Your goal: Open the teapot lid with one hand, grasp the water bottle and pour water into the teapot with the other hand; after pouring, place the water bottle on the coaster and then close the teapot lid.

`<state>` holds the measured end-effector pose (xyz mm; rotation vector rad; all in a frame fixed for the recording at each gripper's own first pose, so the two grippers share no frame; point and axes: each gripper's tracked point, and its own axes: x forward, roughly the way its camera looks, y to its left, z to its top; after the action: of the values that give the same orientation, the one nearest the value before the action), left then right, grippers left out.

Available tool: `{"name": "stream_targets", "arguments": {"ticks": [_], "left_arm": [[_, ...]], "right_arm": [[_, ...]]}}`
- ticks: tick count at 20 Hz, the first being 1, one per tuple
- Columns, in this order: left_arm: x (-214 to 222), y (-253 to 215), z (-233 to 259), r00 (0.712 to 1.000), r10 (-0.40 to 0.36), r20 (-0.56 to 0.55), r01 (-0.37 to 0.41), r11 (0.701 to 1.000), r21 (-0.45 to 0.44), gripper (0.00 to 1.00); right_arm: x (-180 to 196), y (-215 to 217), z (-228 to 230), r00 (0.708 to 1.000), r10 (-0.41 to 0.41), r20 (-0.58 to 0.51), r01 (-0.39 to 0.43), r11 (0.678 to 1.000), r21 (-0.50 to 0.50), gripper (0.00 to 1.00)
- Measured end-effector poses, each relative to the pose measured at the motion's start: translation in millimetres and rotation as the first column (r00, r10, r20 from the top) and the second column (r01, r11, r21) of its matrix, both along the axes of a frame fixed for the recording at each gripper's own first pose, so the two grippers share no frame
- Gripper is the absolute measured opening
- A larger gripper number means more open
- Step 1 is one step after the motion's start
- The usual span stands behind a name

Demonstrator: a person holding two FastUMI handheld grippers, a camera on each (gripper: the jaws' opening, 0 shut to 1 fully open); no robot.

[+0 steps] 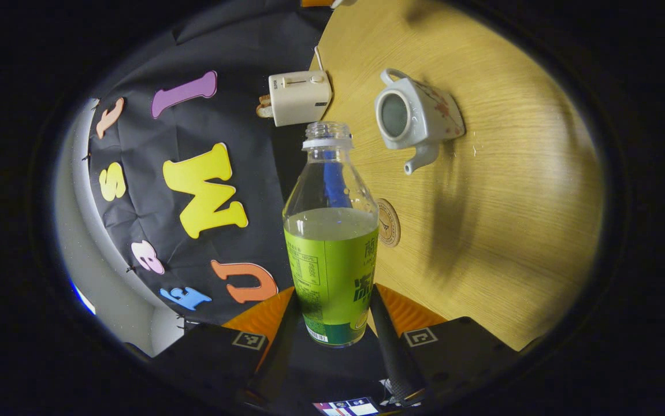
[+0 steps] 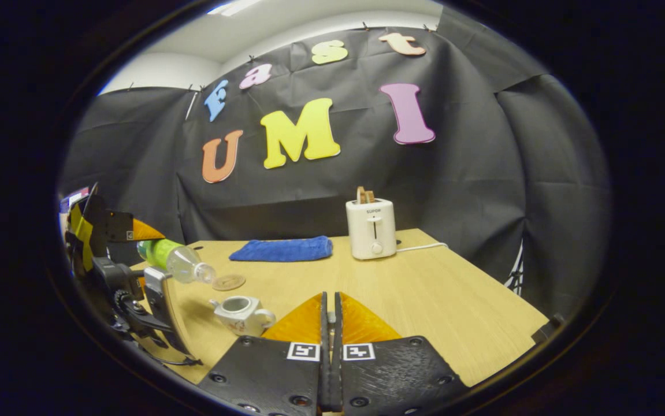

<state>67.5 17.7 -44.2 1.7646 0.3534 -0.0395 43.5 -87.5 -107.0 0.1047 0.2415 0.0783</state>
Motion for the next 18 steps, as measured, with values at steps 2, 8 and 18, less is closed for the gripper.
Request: {"name": "stream_targets", "arguments": {"ticks": [2,8,18], "left_arm": [[1.8,-3.3,-0.5,1.0,-0.008,-0.006,0.008,1.0,0.025,0.71],[12.7,-10.8,11.3,0.999,-0.033,0.022,0.03,0.99,0.136,0.71],[21.7,-11.0,12.9,0.999,-0.042,0.031,0.032,0.967,0.253,0.71]], "right_arm": [[0.1,-1.9,1.0,1.0,-0.003,0.0,0.003,1.0,0.002,0.0],[-1.1,-3.7,3.8,1.0,-0.006,0.008,0.006,1.0,0.001,0.0],[-0.8,-7.2,3.1,1.0,-0.012,0.005,0.012,1.0,0.0,0.0]]}}
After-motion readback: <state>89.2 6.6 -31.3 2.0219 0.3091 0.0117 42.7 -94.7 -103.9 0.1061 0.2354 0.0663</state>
